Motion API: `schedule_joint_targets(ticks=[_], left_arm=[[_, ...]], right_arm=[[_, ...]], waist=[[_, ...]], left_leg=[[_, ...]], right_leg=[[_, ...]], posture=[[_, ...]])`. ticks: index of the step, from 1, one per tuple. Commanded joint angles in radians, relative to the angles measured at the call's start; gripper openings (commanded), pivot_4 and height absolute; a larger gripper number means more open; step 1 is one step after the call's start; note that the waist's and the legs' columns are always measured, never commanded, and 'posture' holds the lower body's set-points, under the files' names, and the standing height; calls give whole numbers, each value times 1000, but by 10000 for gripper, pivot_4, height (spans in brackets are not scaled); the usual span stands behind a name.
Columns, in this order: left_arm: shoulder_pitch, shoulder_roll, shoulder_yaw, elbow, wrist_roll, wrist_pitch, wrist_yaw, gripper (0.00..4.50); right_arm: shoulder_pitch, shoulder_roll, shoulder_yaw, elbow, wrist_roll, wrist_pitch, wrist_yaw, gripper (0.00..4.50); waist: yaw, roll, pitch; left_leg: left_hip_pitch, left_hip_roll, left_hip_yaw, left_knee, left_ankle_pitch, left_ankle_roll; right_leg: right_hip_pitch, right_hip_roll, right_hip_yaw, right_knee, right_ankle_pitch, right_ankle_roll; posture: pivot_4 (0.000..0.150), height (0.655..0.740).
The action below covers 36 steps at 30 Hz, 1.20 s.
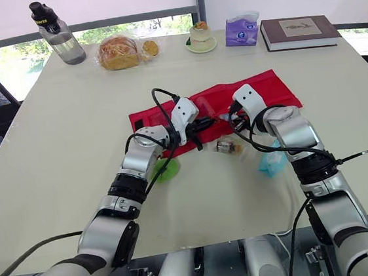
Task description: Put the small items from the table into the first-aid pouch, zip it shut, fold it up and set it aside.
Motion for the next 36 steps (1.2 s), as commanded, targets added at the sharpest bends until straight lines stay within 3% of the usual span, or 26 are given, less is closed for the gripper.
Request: schedule_joint_targets(ticks=[1, 11, 24, 32, 36], left_arm=[[-2, -17, -10, -50, -17, 5, 2, 0], [-1, -15, -11, -47, -16, 7, 3, 0], [15, -25, -26, -56, -16, 8, -2, 0], [6, -29, -5, -35, -27, 17, 10, 0], [10, -25, -1, -26, -32, 14, 11, 0]], right_arm=[[-6, 54, -71, -15, 8, 22, -103, 571], [23, 101, -27, -150, 85, 109, -96, 571], [-45, 290, -175, 50, 83, -67, -341, 571], [9, 209, -135, -41, 118, -14, -266, 36697], [65, 155, -114, -158, 150, 51, -222, 36697]], waist=[[0, 0, 0], [-3, 0, 0], [-4, 0, 0], [-3, 0, 0], [-5, 0, 0]], left_leg=[[0, 0, 0, 0, 0, 0], [0, 0, 0, -1, 0, 0], [0, 0, 0, -1, 0, 0], [-1, 0, 0, -1, 0, 0], [-1, 0, 0, -1, 0, 0]], right_leg=[[0, 0, 0, 0, 0, 0], [0, 0, 0, -1, 0, 0], [0, 0, 0, -1, 0, 0], [0, 0, 0, -1, 0, 0], [0, 0, 0, -2, 0, 0]], posture=[[1500, 7400], [1500, 7400], [1500, 7400], [1500, 7400], [1500, 7400]])
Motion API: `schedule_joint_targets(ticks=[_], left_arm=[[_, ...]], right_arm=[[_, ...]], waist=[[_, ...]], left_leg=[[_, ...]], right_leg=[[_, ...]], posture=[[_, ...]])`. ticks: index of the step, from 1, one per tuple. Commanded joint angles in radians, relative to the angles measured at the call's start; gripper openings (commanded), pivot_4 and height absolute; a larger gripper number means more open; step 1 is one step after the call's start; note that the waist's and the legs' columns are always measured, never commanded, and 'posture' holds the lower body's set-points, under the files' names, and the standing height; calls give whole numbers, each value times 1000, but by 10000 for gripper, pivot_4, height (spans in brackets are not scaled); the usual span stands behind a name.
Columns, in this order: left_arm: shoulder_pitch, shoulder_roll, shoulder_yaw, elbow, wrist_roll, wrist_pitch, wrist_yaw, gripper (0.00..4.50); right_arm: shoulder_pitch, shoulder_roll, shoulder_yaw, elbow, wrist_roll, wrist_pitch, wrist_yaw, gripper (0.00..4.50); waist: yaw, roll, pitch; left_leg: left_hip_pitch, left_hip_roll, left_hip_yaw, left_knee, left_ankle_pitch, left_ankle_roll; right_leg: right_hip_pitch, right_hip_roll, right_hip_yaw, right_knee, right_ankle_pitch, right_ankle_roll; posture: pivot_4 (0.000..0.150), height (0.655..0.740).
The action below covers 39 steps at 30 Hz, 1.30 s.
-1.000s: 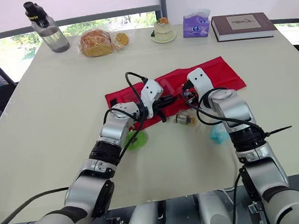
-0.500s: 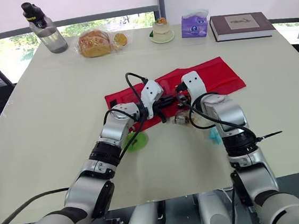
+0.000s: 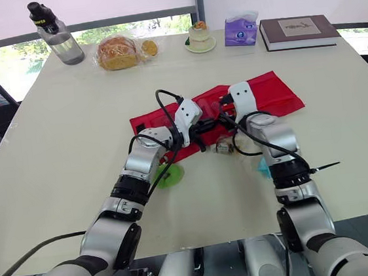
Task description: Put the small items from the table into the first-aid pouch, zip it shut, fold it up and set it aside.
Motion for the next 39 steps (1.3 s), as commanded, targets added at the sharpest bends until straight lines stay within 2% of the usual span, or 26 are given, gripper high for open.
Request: schedule_joint_targets(ticks=[1, 4, 6, 7, 9, 13, 15, 26, 29, 34, 39], left_arm=[[0, -7, 4, -7, -24, -7, -6, 0], [0, 2, 3, -5, -25, -16, -20, 0], [-3, 6, 6, 3, -27, -19, -23, 0], [-4, 8, 7, 7, -28, -20, -25, 0], [-5, 10, 6, 8, -30, -20, -29, 0], [-4, 15, -1, 7, -33, -23, -44, 0], [0, 16, -3, 4, -35, -23, -48, 0], [19, 9, -18, -18, -32, -26, -54, 0], [25, 7, -21, -16, -28, -36, -52, 0], [21, 12, -8, 0, -24, -46, -29, 0], [-1, 37, 7, 37, -17, -65, -15, 0]], right_arm=[[30, -29, 21, -136, 43, 36, 46, 36697], [95, -77, 37, -216, 77, 17, 107, 36697], [145, -109, 56, -217, 49, -61, 109, 36697], [162, -111, 57, -211, 44, -94, 106, 34360], [180, -107, 60, -197, 39, -142, 98, 28863], [187, -104, 94, -137, -6, -240, 77, 8025], [187, -91, 104, -106, -15, -275, 71, 367], [74, 3, 129, 135, -87, -510, 11, 367], [74, 17, 124, 154, -93, -531, 5, 367], [137, -37, 118, 39, -75, -480, 64, 367], [236, -154, 12, -221, 58, -406, 188, 367]], waist=[[0, 0, 0], [0, 0, 0], [0, 0, 0], [1, 0, 0], [1, 0, 0], [-2, 0, 0], [0, 0, 0], [0, 0, 0], [1, 0, 0], [3, 0, 0], [2, 0, 0]], left_leg=[[0, 0, 0, 0, 0, 0], [0, 0, 0, 0, 0, 0], [0, 0, 0, 0, 0, 0], [0, 0, 0, 0, 0, 0], [0, 0, 0, 0, 0, 0], [1, 0, 0, 0, 0, 0], [1, 0, 0, 0, 0, 0], [1, 0, 0, 0, 0, 0], [0, 0, 0, 0, 0, 0], [0, 0, 0, 0, 0, 0], [0, 0, 0, 0, 0, 0]], right_leg=[[0, 0, 0, 0, 0, 0], [0, 0, 0, 0, 0, 0], [0, 0, 0, 0, 0, 0], [0, 0, 0, 0, 0, 0], [0, 0, 0, 0, 0, 1], [0, 1, 1, 0, 0, 1], [0, 1, 0, 0, 0, 1], [0, 1, 0, 0, 0, 0], [0, 1, 0, 0, 0, 0], [0, 0, 0, -1, 0, 0], [0, 0, 0, 0, 0, 0]], posture=[[1500, 7400], [1500, 7400], [1500, 7400], [1500, 7400], [1500, 7400], [1500, 7400], [1500, 7400], [1500, 7400], [1500, 7400], [1500, 7400], [1500, 7400]])
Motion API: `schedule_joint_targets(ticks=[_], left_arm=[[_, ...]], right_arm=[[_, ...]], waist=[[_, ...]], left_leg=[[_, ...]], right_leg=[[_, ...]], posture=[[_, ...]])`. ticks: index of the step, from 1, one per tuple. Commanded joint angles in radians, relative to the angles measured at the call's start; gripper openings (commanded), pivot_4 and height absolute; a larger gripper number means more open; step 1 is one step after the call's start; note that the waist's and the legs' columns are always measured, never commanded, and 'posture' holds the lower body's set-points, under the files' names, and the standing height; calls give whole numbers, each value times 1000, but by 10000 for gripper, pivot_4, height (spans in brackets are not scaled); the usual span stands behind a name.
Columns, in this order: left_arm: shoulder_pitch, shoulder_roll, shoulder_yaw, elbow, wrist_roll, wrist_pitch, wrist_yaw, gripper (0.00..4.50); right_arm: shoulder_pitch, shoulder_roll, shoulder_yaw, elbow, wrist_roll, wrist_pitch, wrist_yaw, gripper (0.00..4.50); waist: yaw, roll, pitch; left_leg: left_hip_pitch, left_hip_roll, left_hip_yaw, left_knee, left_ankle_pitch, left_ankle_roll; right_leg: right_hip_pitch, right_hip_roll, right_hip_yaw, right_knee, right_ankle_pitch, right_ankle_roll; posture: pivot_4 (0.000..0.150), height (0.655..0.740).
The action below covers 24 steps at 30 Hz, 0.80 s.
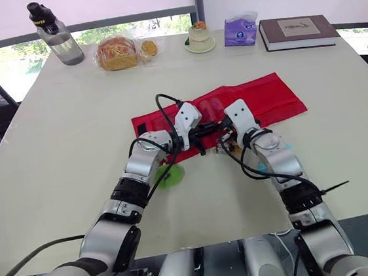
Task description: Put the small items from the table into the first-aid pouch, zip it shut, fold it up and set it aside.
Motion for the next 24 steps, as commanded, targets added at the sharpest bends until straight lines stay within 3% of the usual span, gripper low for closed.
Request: schedule_joint_targets(ticks=[1, 6, 11, 14, 17, 23, 24], left_arm=[[-29, 24, 21, 19, -1, -26, 12, 0], [-71, 60, 46, 75, -7, -45, 28, 0], [-122, 97, 66, 187, 2, -96, 39, 0], [-142, 108, 72, 229, 0, -119, 38, 0], [-143, 109, 71, 244, -3, -125, 31, 0], [-151, 112, 60, 278, 4, -144, 6, 0], [-154, 113, 59, 286, 6, -148, 4, 0]], right_arm=[[53, -93, -143, -246, 136, 80, 93, 367], [190, -282, -366, -373, 287, 48, 254, 367], [306, -468, -578, -324, 423, -39, 481, 367], [349, -594, -700, -284, 561, 3, 667, 8131], [389, -697, -774, -247, 613, 15, 791, 22195], [456, -885, -892, -175, 664, 44, 1018, 44516], [464, -901, -901, -176, 673, 55, 1037, 44516]], waist=[[0, 0, 0], [1, 0, 0], [-3, 0, 0], [-3, 0, 0], [-4, -1, 0], [-2, -1, 0], [-2, -1, 0]], left_leg=[[0, 0, 0, 0, 0, 0], [1, 0, 0, 0, 0, 0], [2, 0, 1, 0, 0, 0], [2, 0, 1, 0, 0, 0], [4, 0, 1, 0, 0, 0], [4, 0, 2, 0, 0, 0], [4, 0, 2, 0, 0, 0]], right_leg=[[0, 0, 0, 0, 0, 0], [1, 0, 0, 0, -1, 3], [1, 1, 1, 0, -2, 4], [1, 1, 1, 0, -2, 4], [3, 1, 1, 0, -2, 4], [3, 1, 2, -1, -2, 4], [3, 1, 2, -1, -2, 4]], posture=[[1500, 7400], [1500, 7400], [1500, 7400], [1500, 7400], [1500, 7400], [1500, 7400], [1500, 7400]])
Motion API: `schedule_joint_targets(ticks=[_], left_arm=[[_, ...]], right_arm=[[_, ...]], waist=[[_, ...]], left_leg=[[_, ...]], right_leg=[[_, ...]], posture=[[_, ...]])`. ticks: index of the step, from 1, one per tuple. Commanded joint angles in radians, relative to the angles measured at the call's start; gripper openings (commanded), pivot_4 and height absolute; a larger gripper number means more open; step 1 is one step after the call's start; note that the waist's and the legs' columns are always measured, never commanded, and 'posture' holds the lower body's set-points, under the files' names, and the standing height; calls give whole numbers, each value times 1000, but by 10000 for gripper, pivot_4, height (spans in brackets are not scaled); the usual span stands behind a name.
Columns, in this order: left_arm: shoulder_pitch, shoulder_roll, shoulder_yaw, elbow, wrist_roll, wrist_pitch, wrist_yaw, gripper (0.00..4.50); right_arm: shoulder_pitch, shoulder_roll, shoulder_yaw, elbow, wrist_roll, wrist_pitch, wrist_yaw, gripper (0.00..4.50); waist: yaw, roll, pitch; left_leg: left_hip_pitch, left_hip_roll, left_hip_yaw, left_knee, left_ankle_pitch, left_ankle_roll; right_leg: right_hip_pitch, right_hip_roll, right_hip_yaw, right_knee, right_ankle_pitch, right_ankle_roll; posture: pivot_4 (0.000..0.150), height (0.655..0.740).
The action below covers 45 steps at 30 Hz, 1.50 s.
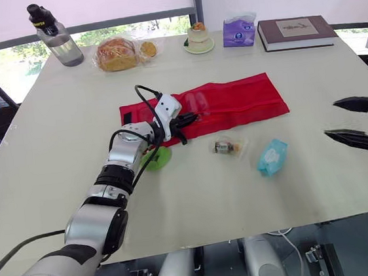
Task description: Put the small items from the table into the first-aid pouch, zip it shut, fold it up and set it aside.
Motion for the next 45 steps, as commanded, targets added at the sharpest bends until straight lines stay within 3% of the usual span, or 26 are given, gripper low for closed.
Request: schedule_joint_targets(ticks=[1, 7, 11, 19, 23, 30, 36, 40, 42, 45], left_arm=[[-27, 9, 10, 21, 5, -27, -10, 0], [-41, 9, 5, 52, 15, -47, -27, 0], [-39, 6, 7, 53, 18, -48, -29, 0], [-22, -4, 1, 26, 22, -40, -28, 0], [-19, -5, 2, 17, 22, -34, -25, 0], [-13, -3, -8, 6, 30, -35, -29, 0], [-9, -4, -7, -17, 29, -24, -29, 0], [-6, 1, -4, -26, 29, -19, -26, 0], [-1, 3, -4, -32, 28, -16, -27, 0], [8, 5, -8, -43, 31, -12, -30, 0]], right_arm=[[18, -55, -64, -9, 52, 31, 88, 44516], [39, -88, -87, -32, 66, 49, 132, 44516], [13, -66, -10, -26, 11, 6, 64, 44516], [-108, 77, 350, -48, -154, -111, -118, 44516], [-223, 158, 584, -38, -352, -219, -219, 44516], [-432, 300, 872, 19, -535, -133, -322, 44516], [-541, 397, 988, 81, -611, -35, -375, 44516], [-548, 445, 1017, 86, -628, -15, -400, 32919], [-543, 450, 1021, 76, -630, -11, -399, 22235], [-536, 458, 1024, 64, -630, -13, -401, 10025]], waist=[[1, 0, 0], [1, 0, 0], [1, 0, 0], [1, 0, 0], [2, 0, 0], [4, 0, 0], [8, 0, 0], [6, 0, 0], [6, 0, 0], [6, 0, 0]], left_leg=[[0, 0, 0, 0, 0, 0], [0, 0, 0, 0, 0, 0], [0, 0, 0, 0, 0, 0], [0, 0, 0, 0, 0, 0], [0, 0, 0, 1, 0, 0], [-1, 0, -1, 1, 0, 0], [-2, 0, -2, 1, 0, 0], [-2, 0, -2, 1, 0, 0], [-2, 0, -2, 1, 0, 0], [-2, 0, -2, 1, 0, 0]], right_leg=[[0, 0, 0, 0, 0, 0], [0, 0, 0, 0, 0, 0], [0, 0, 0, 0, 0, 0], [0, 0, 0, 1, 0, 0], [0, 0, 0, 1, 0, 0], [0, 0, -1, 1, 0, 0], [-1, 0, -2, 0, 2, -4], [-1, -1, -2, 1, 2, -4], [-1, 0, -2, 1, 2, -4], [-1, -1, -2, 1, 2, -4]], posture=[[1500, 7400], [1500, 7400], [1500, 7400], [1500, 7400], [1500, 7400], [1500, 7400], [1500, 7400], [1500, 7400], [1500, 7400], [1500, 7400]])
